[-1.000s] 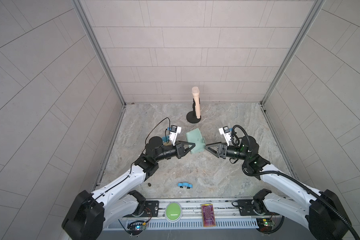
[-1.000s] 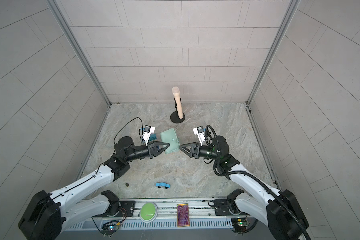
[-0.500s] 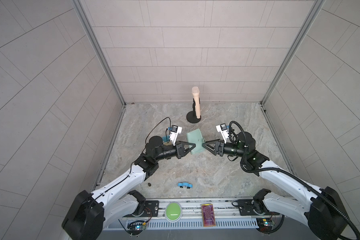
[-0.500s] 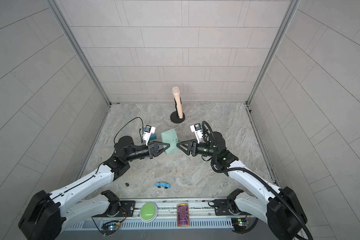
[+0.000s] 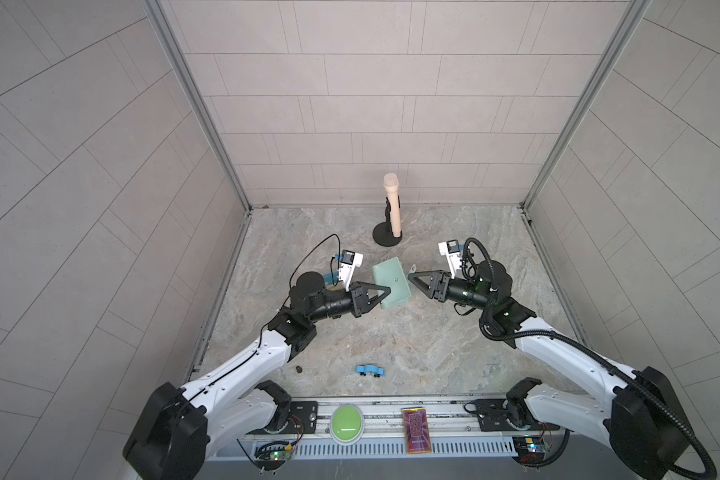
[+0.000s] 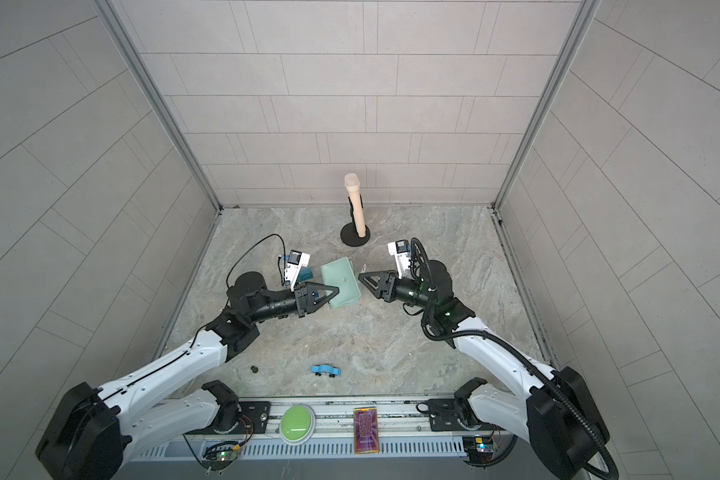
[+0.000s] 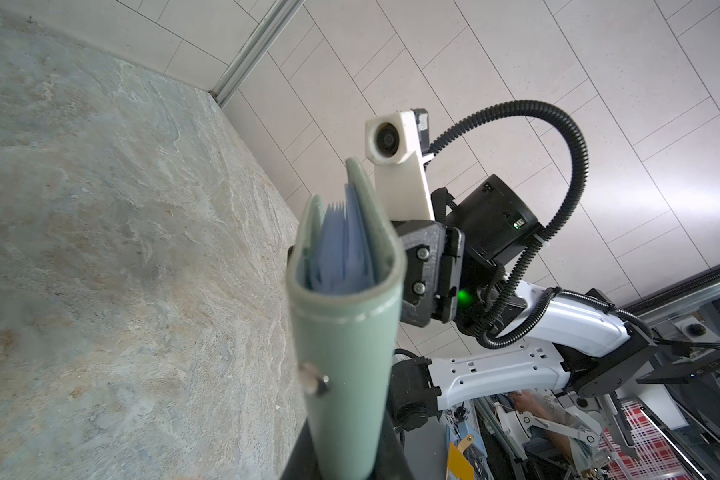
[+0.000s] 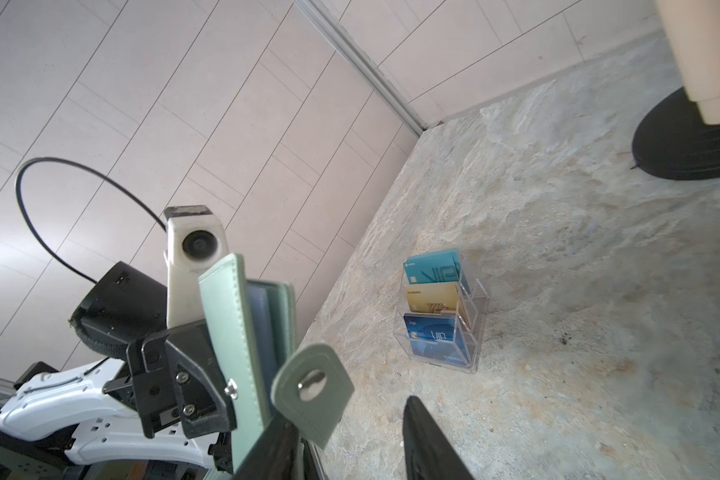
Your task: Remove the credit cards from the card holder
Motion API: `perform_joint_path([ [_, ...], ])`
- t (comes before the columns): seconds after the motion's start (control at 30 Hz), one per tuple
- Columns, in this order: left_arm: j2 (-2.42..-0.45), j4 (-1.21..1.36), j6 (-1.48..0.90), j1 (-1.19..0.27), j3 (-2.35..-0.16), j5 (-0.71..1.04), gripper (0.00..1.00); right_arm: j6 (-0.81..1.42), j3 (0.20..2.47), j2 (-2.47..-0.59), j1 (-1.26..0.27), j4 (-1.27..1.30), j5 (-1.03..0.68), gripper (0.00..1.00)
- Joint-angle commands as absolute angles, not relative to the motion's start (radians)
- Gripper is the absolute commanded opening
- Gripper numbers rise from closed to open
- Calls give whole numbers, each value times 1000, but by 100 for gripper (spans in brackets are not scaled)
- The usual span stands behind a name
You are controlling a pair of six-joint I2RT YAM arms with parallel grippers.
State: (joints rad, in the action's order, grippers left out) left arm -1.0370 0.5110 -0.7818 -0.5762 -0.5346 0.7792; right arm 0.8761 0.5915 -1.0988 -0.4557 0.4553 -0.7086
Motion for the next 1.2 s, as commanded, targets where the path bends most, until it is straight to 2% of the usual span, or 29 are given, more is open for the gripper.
perform_joint_path([
  [0.0, -1020, 565, -782, -578, -561, 814, 10, 937, 575, -1089, -446, 542, -705, 42],
  [0.3, -1028, 596, -799, -578, -563, 819, 10, 1098, 523, -1138, -449, 803, -782, 38],
  [0.5, -1032, 617, -811, -578, -564, 825, 10, 1098, 517, -1149, -457, 802, -794, 33],
  [1.17, -1062, 663, -830, -578, -573, 838, 12, 1112, 518, -1132, -533, 856, -886, 33],
])
